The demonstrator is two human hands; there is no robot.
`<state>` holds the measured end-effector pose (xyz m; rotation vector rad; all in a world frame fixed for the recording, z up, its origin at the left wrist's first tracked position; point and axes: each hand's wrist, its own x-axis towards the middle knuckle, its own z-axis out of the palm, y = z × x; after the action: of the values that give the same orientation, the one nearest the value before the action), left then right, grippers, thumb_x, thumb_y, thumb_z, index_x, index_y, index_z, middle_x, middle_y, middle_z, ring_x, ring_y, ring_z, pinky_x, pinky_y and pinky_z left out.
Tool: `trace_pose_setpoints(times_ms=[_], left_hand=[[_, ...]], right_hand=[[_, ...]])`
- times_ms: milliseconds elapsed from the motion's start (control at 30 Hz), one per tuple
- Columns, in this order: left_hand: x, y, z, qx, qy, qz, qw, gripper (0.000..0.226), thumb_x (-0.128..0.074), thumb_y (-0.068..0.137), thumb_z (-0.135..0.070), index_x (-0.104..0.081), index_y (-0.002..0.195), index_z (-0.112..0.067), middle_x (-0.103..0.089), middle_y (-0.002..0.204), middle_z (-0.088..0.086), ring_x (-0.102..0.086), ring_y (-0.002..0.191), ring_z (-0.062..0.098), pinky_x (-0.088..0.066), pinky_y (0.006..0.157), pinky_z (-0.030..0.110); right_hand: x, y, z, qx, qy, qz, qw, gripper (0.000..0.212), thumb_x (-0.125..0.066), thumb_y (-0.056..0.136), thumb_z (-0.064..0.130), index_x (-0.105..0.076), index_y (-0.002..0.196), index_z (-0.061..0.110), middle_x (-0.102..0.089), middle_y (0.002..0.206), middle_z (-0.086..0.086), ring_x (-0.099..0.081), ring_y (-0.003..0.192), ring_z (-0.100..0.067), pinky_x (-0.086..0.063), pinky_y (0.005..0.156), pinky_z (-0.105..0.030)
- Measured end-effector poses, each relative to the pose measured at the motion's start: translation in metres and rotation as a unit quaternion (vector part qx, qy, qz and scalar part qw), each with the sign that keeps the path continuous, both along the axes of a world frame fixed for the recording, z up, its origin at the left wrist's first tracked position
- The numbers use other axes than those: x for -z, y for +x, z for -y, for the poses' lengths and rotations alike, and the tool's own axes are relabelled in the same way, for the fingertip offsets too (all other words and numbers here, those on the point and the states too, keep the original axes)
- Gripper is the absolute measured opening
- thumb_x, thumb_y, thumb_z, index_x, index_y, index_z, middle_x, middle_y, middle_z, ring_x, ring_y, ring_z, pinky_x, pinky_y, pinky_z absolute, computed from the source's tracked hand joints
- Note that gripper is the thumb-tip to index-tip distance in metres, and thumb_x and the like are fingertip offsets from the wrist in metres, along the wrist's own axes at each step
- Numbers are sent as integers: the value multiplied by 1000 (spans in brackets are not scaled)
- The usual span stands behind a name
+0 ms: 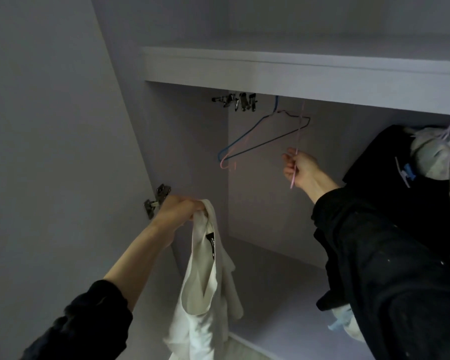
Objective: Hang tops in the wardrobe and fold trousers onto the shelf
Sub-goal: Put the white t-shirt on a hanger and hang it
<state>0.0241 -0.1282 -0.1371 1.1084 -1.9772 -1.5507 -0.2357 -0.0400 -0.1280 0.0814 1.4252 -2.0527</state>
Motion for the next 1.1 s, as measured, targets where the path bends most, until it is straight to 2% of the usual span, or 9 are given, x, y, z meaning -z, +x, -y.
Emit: trace_pose_setpoints(times_ms=[200, 333, 500, 767, 900, 967, 1100], left_hand=[[4, 3, -8, 15, 15, 9, 1000, 37, -57, 82, -1, -46, 50, -17, -41, 37, -13, -35, 34, -1, -26, 48, 22], [-2, 4, -21, 24, 22, -5, 999, 38, -54, 82, 5, -48, 50, -14, -43, 34, -13, -38, 30, -2, -30, 38, 11], [-5, 5, -28, 30, 18, -15, 999, 43, -54, 83, 6, -49, 46, -14, -44, 33, -12, -41, 30, -2, -29, 35, 8], [-3, 3, -34, 55, 20, -1, 998, 42, -52, 84, 7, -47, 47, -13, -42, 32, -11, -39, 29, -1, -28, 35, 8], [-1, 3, -34, 53, 19, 5, 998, 41, -52, 83, 6, -48, 47, -12, -42, 32, -12, -39, 29, -1, -28, 35, 8], [0, 2, -33, 50, 19, 5, 999, 40, -52, 83, 7, -48, 48, -12, -42, 32, -12, -39, 29, -2, -28, 35, 8], [3, 3, -31, 32, 22, 2, 999, 40, -53, 83, 7, -45, 49, -12, -41, 31, -13, -38, 28, -2, -28, 35, 8]], right_hand=[[3, -3, -18, 56, 48, -115, 991, 21, -34, 94, -4, -51, 102, 6, -54, 70, -5, -30, 25, -2, -23, 29, -15], [2, -7, -32, 87, 56, -166, 981, 22, -35, 96, -1, -48, 90, 15, -50, 66, -4, -29, 25, -2, -22, 30, -14], [3, -5, -49, 91, 81, -202, 972, 24, -32, 98, 1, -47, 109, 16, -53, 68, -3, -31, 29, -2, -24, 34, -16], [10, 2, -62, 49, 155, -181, 970, 20, -30, 98, 1, -45, 106, 10, -54, 69, -7, -28, 23, -2, -20, 30, -13], [21, 3, -67, 66, 176, -129, 974, 24, -30, 99, 3, -44, 83, 14, -56, 70, -8, -27, 21, -3, -20, 29, -12], [28, 2, -73, 69, 191, -121, 972, 27, -30, 99, 3, -40, 78, 16, -56, 68, -8, -28, 21, -3, -20, 30, -12], [46, 8, -87, 44, 210, -127, 968, 18, -39, 99, 5, -48, 85, 13, -60, 59, -6, -33, 25, -3, -23, 30, -13]])
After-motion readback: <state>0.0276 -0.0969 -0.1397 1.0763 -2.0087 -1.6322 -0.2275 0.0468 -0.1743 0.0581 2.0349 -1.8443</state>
